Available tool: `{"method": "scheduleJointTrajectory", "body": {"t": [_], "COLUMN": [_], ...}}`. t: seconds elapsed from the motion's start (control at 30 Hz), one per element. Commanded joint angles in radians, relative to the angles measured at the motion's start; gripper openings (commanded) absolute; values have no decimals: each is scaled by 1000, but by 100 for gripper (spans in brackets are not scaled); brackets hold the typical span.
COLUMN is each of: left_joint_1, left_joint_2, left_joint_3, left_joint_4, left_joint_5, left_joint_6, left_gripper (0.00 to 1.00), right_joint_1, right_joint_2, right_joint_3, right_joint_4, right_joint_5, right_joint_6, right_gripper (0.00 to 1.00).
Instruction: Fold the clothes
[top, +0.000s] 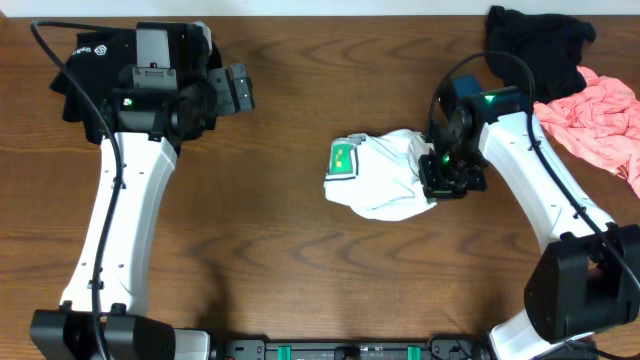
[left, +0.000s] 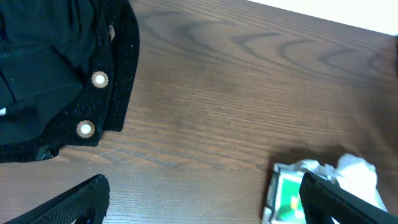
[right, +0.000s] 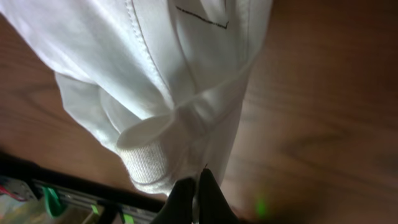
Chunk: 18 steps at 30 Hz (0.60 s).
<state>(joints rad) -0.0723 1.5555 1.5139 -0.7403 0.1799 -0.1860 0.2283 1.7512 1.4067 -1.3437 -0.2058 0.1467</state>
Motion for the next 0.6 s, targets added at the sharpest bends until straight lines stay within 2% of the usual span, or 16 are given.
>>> {"method": "scheduleJointTrajectory", "body": {"t": [0.0,0.07,0.1,0.13,0.2,0.27,0.4,0.57], "left_joint_1": [4,4,4,4,4,4,3,-5], "left_joint_2": [13,14,14,14,14,14,14,14], "left_joint_3": [-5,-5,-5,-5,-5,-5,-5,-5], "left_joint_4": [-3,-3,-3,-3,-3,-3,-3,-8], "left_joint_5": [-9,-9,-9,-9,-9,-9,-8,-8], "left_joint_6": [10,10,10,10,10,10,8,9], "left_gripper": [97,97,97,97,97,97,97,97], "right_joint_1": [-10,-14,-16,-19,-27,-44,-80,-61], "right_joint_2": [-10,-10,-10,-10,-10,-10,-20,-24], "right_joint_3": [-22,-43,-56,-68,-91,-92,-57,-19], "right_joint_4": [-11,-11,-11,-10,-10,7,130,397], "right_joint_5": [65,72,84,96,142,174,62,-147], "right_joint_6": [14,16,18,19,44,79,71,-32], "right_gripper": [1,1,6,17,54,61,58,41]}}
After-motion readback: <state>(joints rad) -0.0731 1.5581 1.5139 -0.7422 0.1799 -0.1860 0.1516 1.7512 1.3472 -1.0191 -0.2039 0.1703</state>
